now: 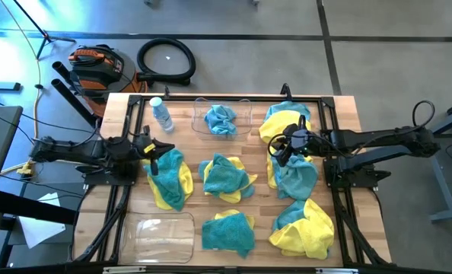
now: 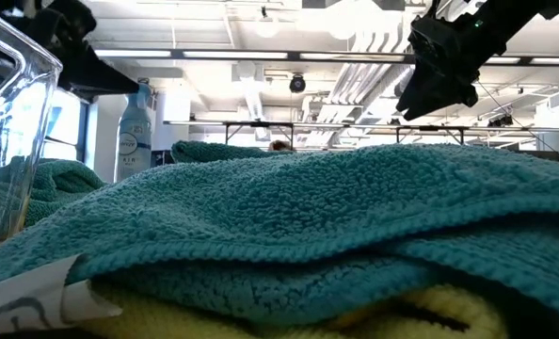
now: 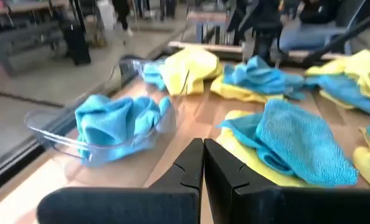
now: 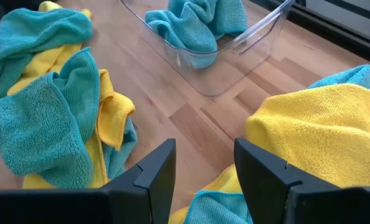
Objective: Sort microfiber towel by color & place in baskets
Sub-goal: Put the blue microfiber towel into the top transparent bin
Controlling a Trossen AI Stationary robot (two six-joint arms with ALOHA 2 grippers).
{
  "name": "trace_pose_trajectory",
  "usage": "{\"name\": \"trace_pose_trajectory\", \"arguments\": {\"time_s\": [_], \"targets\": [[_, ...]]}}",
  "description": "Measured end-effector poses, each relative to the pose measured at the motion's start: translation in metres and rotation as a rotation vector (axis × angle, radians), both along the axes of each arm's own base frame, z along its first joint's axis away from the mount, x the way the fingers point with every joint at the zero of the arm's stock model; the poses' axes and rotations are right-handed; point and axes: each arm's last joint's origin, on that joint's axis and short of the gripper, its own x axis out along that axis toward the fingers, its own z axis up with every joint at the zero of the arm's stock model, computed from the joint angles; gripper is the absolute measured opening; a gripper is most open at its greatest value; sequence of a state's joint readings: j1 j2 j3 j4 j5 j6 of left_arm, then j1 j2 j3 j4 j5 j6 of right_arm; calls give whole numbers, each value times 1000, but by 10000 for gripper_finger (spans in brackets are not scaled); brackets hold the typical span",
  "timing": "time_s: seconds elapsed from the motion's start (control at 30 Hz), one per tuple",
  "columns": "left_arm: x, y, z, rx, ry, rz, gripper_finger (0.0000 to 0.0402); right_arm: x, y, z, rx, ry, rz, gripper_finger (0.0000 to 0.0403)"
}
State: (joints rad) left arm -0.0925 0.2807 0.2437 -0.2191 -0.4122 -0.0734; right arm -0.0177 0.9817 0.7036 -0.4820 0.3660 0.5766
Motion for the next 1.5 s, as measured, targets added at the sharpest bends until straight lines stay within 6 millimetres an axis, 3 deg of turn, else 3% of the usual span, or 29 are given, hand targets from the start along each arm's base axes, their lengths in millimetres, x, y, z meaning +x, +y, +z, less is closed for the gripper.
{"name": "trace_pose_trajectory", "arguments": {"time_s": [0.3, 0.53, 0.77, 0.97, 1.17, 1.5], "targets": [[34, -6, 37, -25, 345, 8, 0, 0, 0, 0, 22, -10, -21, 158], [67, -33, 56, 6, 609, -85, 0, -1, 0, -1, 46, -11, -32, 158], [75, -62, 46, -67, 841, -118, 0, -2, 1, -3, 86, 9, -35, 158], [70, -66, 36, -184, 966, -35, 0, -4, 1, -4, 98, 26, -35, 158], [70, -66, 33, -309, 952, 66, 5, -4, 1, -4, 97, 27, -34, 158], [67, -64, 22, -336, 981, 81, 108, -4, 1, -4, 94, 28, -36, 158]]}}
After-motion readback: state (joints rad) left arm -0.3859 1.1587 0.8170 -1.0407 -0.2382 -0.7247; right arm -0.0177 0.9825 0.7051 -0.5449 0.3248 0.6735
